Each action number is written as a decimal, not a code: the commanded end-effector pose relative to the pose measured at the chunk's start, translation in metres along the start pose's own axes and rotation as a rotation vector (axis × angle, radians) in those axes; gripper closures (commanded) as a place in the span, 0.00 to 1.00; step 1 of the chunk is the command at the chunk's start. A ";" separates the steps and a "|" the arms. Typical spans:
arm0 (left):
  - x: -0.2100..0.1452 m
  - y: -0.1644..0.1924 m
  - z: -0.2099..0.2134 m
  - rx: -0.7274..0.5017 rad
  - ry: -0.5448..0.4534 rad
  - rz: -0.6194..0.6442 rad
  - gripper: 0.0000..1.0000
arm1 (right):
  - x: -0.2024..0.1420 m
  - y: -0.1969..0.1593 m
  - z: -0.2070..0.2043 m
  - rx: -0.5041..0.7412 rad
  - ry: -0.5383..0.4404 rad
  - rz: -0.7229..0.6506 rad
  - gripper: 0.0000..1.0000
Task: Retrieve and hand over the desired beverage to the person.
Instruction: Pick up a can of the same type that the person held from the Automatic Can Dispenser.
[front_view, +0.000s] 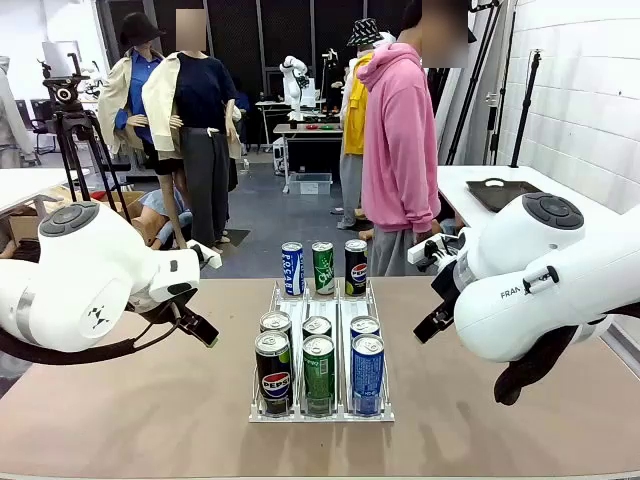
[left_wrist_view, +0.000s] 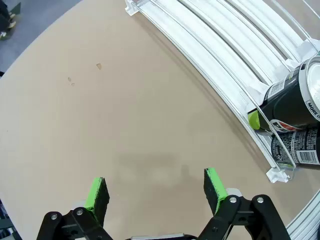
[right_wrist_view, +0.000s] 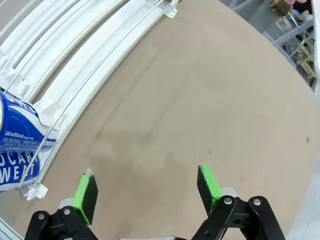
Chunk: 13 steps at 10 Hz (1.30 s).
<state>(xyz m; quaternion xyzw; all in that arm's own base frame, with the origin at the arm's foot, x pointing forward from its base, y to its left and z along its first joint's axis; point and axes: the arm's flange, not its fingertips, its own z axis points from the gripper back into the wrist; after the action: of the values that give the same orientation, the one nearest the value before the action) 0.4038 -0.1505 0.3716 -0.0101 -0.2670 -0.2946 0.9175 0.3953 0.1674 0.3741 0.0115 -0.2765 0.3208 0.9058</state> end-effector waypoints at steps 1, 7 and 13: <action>0.000 0.000 0.000 0.000 0.000 0.000 0.00 | 0.000 0.000 0.000 0.000 0.000 0.000 0.00; 0.000 0.000 0.000 0.000 0.000 0.000 0.00 | 0.000 0.000 0.000 0.000 0.000 0.000 0.00; 0.004 -0.002 0.007 0.004 -0.018 0.001 0.00 | 0.000 0.000 0.000 0.000 0.000 0.000 0.00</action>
<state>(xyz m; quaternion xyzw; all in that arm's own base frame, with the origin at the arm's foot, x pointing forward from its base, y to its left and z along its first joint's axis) 0.4037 -0.1516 0.3730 -0.0101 -0.2686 -0.2957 0.9167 0.3953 0.1673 0.3741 0.0113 -0.2766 0.3208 0.9058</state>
